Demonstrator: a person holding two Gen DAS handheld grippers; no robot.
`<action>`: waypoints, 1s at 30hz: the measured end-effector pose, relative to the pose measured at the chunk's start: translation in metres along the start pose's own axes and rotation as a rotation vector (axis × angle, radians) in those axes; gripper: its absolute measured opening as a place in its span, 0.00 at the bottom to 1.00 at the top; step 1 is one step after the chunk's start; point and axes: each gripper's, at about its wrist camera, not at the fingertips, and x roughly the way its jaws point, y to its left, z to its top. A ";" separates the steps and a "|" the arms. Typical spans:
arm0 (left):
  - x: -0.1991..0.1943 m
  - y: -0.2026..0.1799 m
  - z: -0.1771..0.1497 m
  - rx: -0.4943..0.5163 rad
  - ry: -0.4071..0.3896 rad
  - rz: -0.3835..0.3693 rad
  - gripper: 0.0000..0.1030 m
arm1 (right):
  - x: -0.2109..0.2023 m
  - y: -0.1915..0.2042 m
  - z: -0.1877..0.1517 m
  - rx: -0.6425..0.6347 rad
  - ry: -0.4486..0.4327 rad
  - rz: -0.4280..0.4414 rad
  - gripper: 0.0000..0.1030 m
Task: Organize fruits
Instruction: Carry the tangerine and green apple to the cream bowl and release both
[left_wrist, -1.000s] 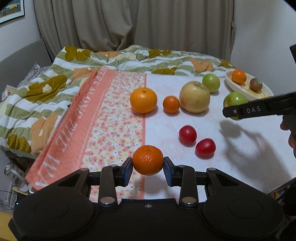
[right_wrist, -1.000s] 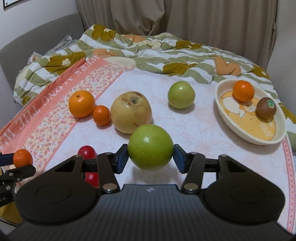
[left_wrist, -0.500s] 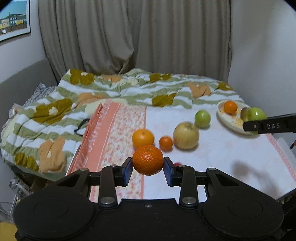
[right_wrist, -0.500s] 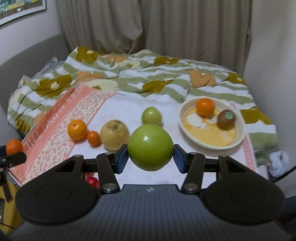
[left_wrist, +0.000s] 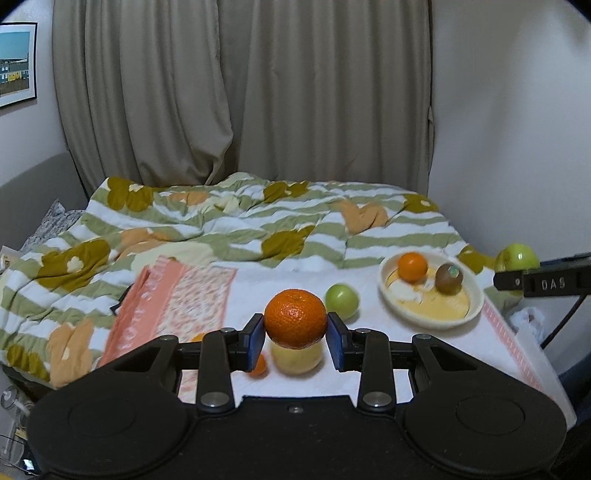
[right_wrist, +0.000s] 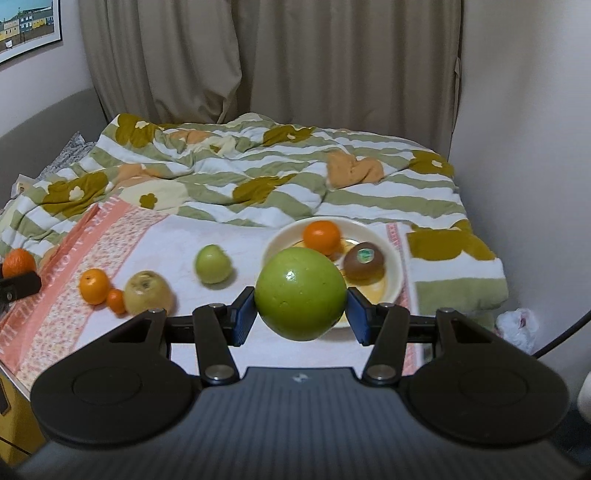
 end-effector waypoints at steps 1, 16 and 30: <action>0.005 -0.009 0.004 -0.004 -0.003 -0.001 0.38 | 0.002 -0.009 0.002 -0.005 0.002 0.002 0.65; 0.104 -0.104 0.052 0.011 0.056 -0.069 0.38 | 0.066 -0.095 0.026 -0.014 0.049 0.036 0.65; 0.225 -0.139 0.063 0.112 0.223 -0.167 0.38 | 0.118 -0.115 0.022 0.066 0.143 -0.018 0.65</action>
